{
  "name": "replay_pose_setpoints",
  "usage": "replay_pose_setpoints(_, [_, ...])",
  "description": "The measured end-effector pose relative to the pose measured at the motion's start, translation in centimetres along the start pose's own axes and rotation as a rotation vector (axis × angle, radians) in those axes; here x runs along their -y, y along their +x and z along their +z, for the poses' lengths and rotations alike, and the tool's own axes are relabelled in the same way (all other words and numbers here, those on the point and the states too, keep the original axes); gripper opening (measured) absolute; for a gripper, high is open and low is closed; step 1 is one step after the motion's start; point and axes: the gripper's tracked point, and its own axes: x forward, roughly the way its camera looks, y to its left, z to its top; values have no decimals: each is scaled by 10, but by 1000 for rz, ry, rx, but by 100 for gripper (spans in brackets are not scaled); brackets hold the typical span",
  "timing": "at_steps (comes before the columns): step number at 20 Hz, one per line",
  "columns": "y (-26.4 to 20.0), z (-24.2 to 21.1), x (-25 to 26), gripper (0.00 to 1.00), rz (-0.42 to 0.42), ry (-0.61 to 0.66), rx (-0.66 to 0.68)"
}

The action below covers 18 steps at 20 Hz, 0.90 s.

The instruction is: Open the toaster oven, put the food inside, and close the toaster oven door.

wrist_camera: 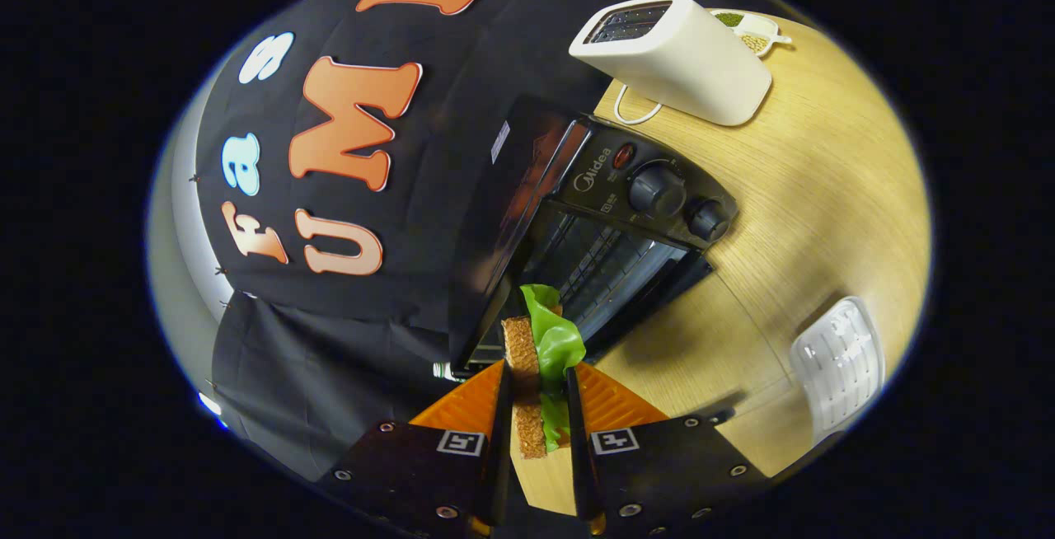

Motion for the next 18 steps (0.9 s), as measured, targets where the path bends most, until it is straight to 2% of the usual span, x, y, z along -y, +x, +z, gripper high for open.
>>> replay_pose_setpoints(7, [47, 5, 3, 33, 88, 130, 207])
replay_pose_setpoints(10, [70, 11, 13, 33, 75, 180, 285])
replay_pose_setpoints(14, [94, 14, 1, 33, 103, 229, 335])
replay_pose_setpoints(18, [122, 19, 1, 33, 93, 257, 376])
